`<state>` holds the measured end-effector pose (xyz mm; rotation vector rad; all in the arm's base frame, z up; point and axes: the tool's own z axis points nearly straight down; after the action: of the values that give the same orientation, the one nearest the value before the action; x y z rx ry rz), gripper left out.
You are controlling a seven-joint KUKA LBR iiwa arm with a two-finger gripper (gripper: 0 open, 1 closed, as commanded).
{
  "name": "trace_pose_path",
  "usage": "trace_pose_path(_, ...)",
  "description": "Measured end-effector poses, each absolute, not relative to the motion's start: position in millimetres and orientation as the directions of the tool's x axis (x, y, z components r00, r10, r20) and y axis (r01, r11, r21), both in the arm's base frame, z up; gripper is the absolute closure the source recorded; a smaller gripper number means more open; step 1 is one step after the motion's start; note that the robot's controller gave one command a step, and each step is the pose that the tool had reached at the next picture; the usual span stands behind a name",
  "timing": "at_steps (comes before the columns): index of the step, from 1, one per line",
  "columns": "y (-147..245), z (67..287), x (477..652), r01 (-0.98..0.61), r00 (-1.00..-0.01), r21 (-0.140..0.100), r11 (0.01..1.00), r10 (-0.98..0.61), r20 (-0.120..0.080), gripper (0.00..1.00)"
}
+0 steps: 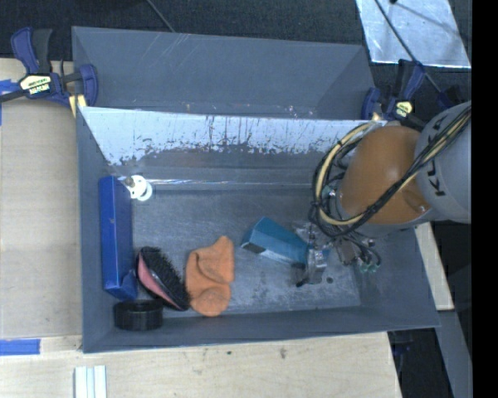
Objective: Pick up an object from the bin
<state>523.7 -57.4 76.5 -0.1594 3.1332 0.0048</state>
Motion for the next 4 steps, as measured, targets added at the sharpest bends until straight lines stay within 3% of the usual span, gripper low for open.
trace_pose_path(4, -57.3, 76.5, 523.9, -0.103, -0.995, 0.002, 0.995, -0.103, -0.005, 1.00)
